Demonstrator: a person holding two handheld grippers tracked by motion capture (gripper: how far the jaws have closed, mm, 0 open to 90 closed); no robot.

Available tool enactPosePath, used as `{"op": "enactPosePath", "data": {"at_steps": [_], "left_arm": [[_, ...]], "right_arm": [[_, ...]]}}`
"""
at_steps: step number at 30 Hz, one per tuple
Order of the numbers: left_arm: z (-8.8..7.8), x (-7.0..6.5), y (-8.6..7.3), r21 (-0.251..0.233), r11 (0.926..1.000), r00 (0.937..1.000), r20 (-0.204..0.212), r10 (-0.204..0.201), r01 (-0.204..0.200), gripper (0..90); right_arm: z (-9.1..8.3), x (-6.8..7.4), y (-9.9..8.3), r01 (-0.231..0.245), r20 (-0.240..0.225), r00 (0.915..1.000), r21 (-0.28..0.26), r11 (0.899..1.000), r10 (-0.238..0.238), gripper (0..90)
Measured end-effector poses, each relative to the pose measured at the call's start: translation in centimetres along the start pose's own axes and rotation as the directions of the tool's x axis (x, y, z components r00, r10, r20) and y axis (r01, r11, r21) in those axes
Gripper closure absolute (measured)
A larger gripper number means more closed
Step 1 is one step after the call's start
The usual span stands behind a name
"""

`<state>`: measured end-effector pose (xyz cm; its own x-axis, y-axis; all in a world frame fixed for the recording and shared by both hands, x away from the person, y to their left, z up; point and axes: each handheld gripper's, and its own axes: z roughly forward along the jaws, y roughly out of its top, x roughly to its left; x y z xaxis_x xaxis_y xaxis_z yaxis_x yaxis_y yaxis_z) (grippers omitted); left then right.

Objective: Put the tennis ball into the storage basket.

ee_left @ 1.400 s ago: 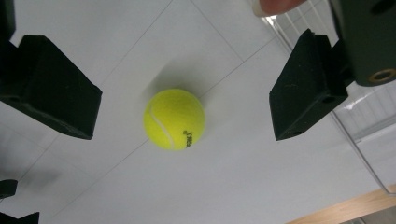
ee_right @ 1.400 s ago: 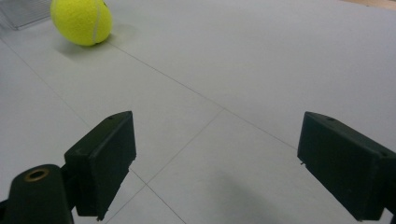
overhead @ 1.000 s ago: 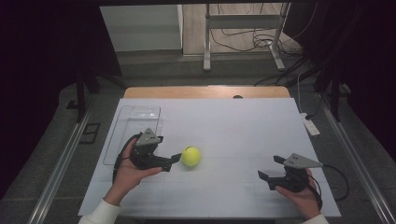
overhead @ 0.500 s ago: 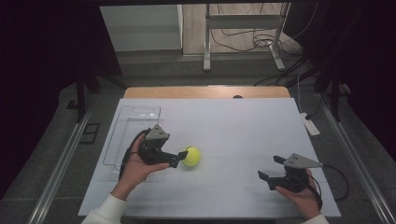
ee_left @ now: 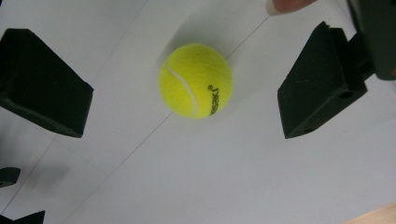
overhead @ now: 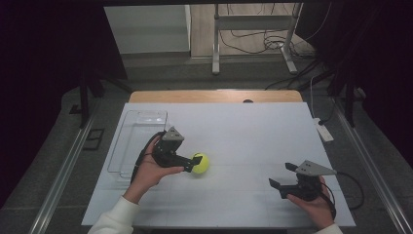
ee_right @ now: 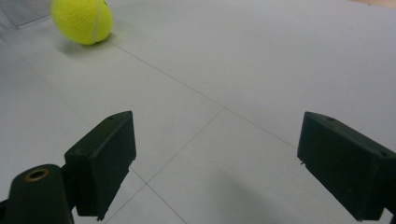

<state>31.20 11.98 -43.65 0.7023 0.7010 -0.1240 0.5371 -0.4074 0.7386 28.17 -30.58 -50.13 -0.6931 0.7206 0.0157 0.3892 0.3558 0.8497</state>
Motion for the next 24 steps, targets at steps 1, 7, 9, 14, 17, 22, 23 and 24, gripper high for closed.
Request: {"op": "enactPosePath", "data": {"at_steps": [1, 7, 9, 14, 17, 22, 23, 24], "left_arm": [[0.0, 0.0, 0.0, 0.0, 1.0, 1.0, 0.0, 0.0, 0.0, 4.1], [0.9, 0.0, 0.1, 0.037, 0.9992, 0.9999, 0.01, 0.011, -0.012, 4.2], [1.1, 0.0, 0.2, 0.044, 0.9989, 0.9999, 0.007, 0.014, -0.014, 4.2], [2.2, -0.1, 0.3, 0.078, 0.9967, 0.9997, 0.01, 0.02, -0.021, 4.1], [2.5, -0.1, 0.4, 0.088, 0.9958, 0.9997, 0.01, 0.024, -0.025, 3.9], [3.0, -0.1, 0.6, 0.102, 0.9945, 0.9996, 0.016, 0.021, -0.023, 3.9], [3.1, 0.0, 0.6, 0.106, 0.9941, 0.9996, 0.016, 0.024, -0.025, 3.9], [3.3, 0.0, 0.6, 0.11, 0.9937, 0.9997, 0.017, 0.019, -0.021, 3.9]], "right_arm": [[0.0, 0.0, 0.0, 0.0, 0.0, 1.0, 0.0, 1.0, 0.0, 12.1], [0.0, 0.0, 0.0, 0.002, 0.0, 1.0, 0.001, 1.0, -0.002, 12.1], [0.0, 0.0, 0.0, 0.001, 0.0, 1.0, 0.001, 1.0, -0.001, 12.1], [0.1, 0.0, 0.0, -0.001, 0.0, 1.0, 0.003, 1.0, 0.001, 12.1], [0.0, 0.0, 0.0, 0.001, 0.0, 1.0, 0.003, 1.0, -0.001, 12.1], [0.1, 0.0, 0.0, 0.001, -0.001, 1.0, 0.003, 1.0, -0.001, 12.1], [0.1, 0.0, 0.0, 0.001, 0.0, 1.0, 0.004, 1.0, -0.001, 12.1], [0.1, 0.0, 0.0, 0.002, 0.001, 1.0, 0.007, 1.0, -0.002, 12.1]]}}
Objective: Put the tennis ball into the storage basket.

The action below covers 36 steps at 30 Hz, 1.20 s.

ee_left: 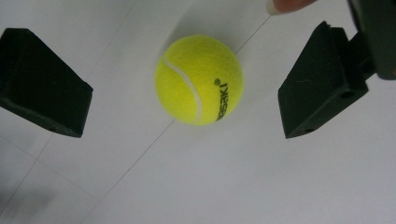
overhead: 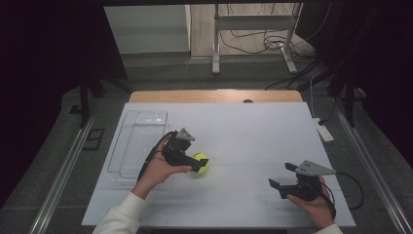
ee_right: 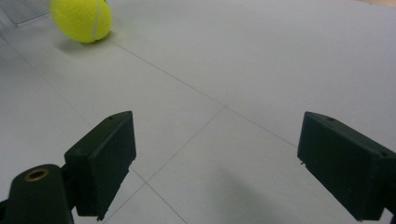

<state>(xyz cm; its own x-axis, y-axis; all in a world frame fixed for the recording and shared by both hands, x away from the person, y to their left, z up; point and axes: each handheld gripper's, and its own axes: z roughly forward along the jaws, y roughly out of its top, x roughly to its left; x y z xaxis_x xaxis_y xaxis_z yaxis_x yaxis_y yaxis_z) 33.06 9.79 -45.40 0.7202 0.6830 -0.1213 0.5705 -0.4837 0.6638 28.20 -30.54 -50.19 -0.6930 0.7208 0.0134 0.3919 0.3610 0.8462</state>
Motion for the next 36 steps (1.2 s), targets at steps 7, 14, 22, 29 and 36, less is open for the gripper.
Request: {"op": "enactPosePath", "data": {"at_steps": [7, 14, 22, 29, 36], "left_arm": [[1.1, -0.1, 0.0, 0.035, 0.9994, 1.0, 0.009, 0.002, -0.003, 3.6], [1.8, 0.0, -0.1, 0.065, 0.9979, 0.9999, 0.011, 0.009, -0.01, 3.1], [2.5, 0.3, -0.3, 0.089, 0.9961, 0.9999, 0.013, 0.002, -0.004, 3.0], [3.2, 0.3, -0.5, 0.116, 0.9933, 0.9999, 0.013, 0.001, -0.002, 3.1], [4.1, 0.5, -0.8, 0.153, 0.9883, 1.0, 0.007, -0.005, 0.004, 3.2]], "right_arm": [[0.0, 0.0, 0.0, -0.002, 0.0, 1.0, 0.001, 1.0, 0.002, 12.1], [-0.1, 0.0, 0.0, -0.002, -0.003, 1.0, -0.004, 1.0, 0.002, 12.1], [0.0, 0.0, 0.0, -0.001, -0.002, 1.0, -0.003, 1.0, 0.001, 12.1], [0.0, 0.0, 0.0, 0.001, -0.006, 1.0, -0.003, 1.0, -0.001, 12.0], [0.0, 0.0, 0.0, 0.003, -0.007, 1.0, -0.002, 1.0, -0.003, 12.0]]}}
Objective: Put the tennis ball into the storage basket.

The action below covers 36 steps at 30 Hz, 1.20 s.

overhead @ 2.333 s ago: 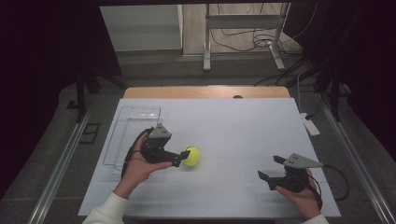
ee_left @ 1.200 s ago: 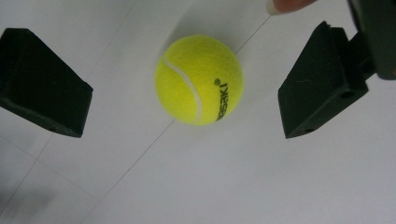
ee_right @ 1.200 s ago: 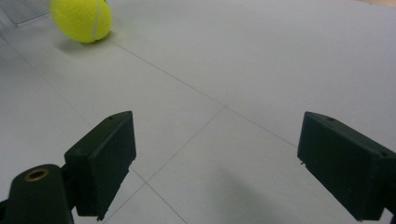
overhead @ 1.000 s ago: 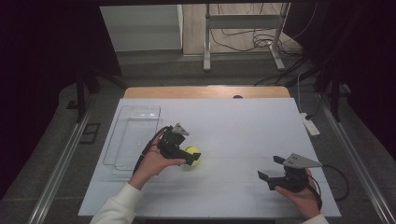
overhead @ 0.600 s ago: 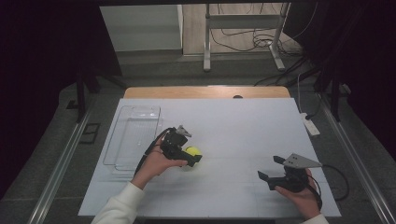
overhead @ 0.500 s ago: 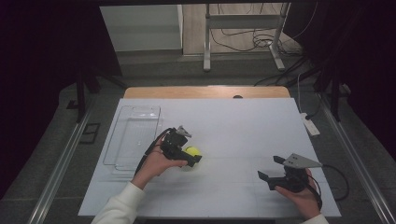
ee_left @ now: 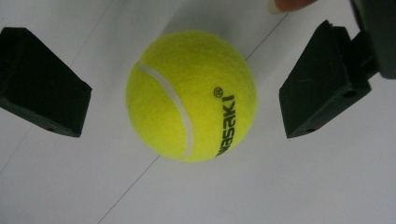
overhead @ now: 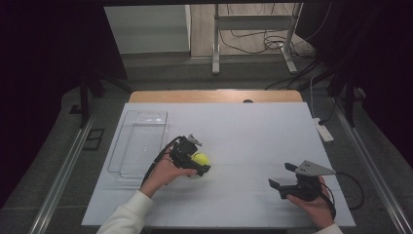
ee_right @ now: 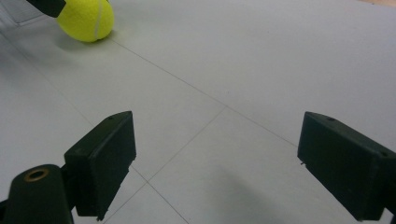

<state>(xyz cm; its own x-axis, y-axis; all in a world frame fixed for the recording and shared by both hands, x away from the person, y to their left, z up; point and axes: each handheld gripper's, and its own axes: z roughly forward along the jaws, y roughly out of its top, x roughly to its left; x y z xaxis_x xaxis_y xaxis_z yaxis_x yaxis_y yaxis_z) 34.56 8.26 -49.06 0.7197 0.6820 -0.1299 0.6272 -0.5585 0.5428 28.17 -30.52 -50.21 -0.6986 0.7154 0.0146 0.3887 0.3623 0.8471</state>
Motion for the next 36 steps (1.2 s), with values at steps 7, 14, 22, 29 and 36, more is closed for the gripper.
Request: {"op": "enactPosePath", "data": {"at_steps": [7, 14, 22, 29, 36], "left_arm": [[0.8, -0.2, -0.1, 0.026, 0.9997, 1.0, -0.003, 0.0, 0.0, 5.1], [1.1, -0.5, -0.2, 0.037, 0.999, 0.9992, -0.032, 0.025, -0.024, 18.6], [0.9, -0.8, -0.2, 0.034, 0.9985, 0.997, -0.063, 0.046, -0.044, 26.5], [0.3, -1.0, -0.2, 0.002, 0.9981, 0.9956, -0.071, 0.062, -0.062, 26.9], [-1.3, -0.8, -0.2, -0.063, 0.9965, 0.9966, -0.065, 0.051, -0.055, 26.9]], "right_arm": [[0.0, 0.0, 0.0, 0.002, 0.002, 1.0, 0.005, 1.0, -0.002, 12.0], [0.0, 0.0, 0.0, 0.001, 0.003, 1.0, 0.002, 1.0, -0.001, 12.0], [0.0, 0.0, 0.0, 0.002, 0.004, 1.0, 0.004, 1.0, -0.002, 12.1], [0.0, 0.0, 0.0, 0.003, 0.002, 1.0, 0.001, 1.0, -0.003, 12.1], [0.0, 0.0, 0.0, 0.0, 0.003, 1.0, -0.001, 1.0, 0.0, 12.1]]}}
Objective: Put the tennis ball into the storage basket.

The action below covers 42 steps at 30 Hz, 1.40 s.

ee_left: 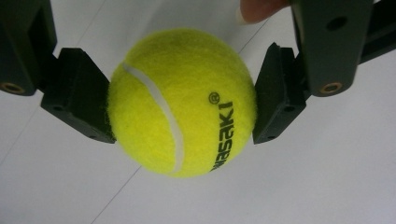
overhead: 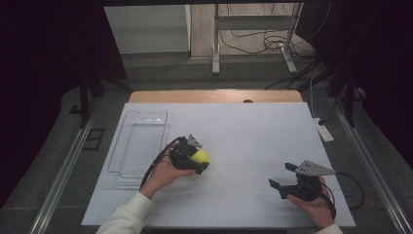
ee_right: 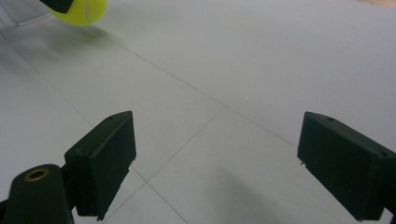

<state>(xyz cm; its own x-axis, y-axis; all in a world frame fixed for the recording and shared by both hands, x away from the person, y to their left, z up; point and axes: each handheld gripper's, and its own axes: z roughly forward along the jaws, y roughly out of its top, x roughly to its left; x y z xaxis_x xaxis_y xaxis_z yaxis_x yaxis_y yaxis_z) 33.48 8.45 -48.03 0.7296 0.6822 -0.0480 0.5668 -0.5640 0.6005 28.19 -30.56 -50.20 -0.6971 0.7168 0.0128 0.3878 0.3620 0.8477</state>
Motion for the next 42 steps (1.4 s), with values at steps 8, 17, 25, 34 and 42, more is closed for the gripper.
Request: {"op": "enactPosePath", "data": {"at_steps": [8, 17, 25, 34, 42], "left_arm": [[-0.8, 0.2, -0.1, -0.034, 0.9994, 1.0, 0.0, 0.003, -0.003, 26.9], [-1.9, 0.2, 0.0, -0.073, 0.9973, 1.0, 0.003, 0.0, 0.0, 26.9], [-2.9, 0.3, -0.1, -0.108, 0.9942, 1.0, 0.0, -0.002, 0.002, 26.9], [-4.2, 0.4, -0.1, -0.196, 0.9807, 0.9998, -0.019, 0.003, -0.007, 26.9], [-5.0, 0.6, -0.2, -0.246, 0.9692, 0.9995, -0.031, -0.003, -0.005, 26.9]], "right_arm": [[0.0, 0.0, 0.0, 0.001, -0.001, 1.0, -0.002, 1.0, -0.001, 12.1], [0.0, 0.0, 0.0, 0.0, -0.001, 1.0, -0.001, 1.0, 0.0, 12.1], [-0.1, 0.0, 0.0, 0.0, -0.001, 1.0, -0.002, 1.0, 0.0, 12.1], [-0.1, 0.0, 0.0, 0.0, 0.002, 1.0, -0.005, 1.0, 0.0, 12.2], [-0.1, 0.0, 0.0, 0.002, 0.003, 1.0, -0.004, 1.0, -0.002, 12.2]]}}
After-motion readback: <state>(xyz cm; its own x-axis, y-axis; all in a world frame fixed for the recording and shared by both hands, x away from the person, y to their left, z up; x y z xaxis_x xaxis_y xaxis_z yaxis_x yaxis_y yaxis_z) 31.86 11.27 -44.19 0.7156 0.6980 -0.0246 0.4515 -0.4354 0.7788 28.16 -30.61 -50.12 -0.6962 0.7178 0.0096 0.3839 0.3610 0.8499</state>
